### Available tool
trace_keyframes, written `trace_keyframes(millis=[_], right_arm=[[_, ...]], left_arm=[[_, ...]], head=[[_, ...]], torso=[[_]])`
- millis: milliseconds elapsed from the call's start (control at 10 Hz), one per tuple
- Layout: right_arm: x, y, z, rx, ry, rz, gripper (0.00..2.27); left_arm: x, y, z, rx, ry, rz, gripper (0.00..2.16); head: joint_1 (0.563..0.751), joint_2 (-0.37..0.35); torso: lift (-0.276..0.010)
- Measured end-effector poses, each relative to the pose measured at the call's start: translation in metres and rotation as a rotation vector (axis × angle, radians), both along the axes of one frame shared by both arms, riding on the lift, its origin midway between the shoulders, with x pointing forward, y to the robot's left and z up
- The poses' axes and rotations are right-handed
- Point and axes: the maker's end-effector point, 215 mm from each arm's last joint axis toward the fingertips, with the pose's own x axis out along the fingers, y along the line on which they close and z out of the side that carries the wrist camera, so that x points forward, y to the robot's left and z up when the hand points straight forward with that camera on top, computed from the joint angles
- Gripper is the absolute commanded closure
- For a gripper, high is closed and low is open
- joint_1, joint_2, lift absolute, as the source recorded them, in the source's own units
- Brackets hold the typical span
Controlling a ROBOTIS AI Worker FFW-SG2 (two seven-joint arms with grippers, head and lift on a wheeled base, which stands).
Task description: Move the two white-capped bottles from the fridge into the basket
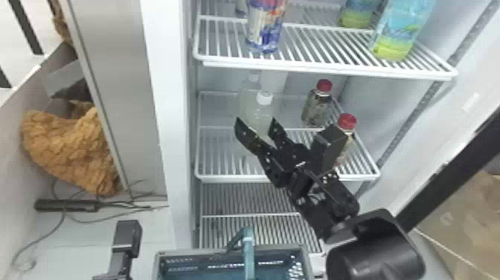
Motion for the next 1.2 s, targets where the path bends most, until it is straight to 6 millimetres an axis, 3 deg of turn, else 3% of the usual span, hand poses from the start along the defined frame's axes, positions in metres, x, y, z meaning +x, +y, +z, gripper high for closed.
trace_keyframes(millis=[1200], right_arm=[[-0.129,-0.039,0.017,0.028,0.179,-0.050,0.79]], left_arm=[[0.002,0.002,0.000,0.000,0.000,0.009,1.15]], head=[[0.695,-0.281]], torso=[[-0.260]])
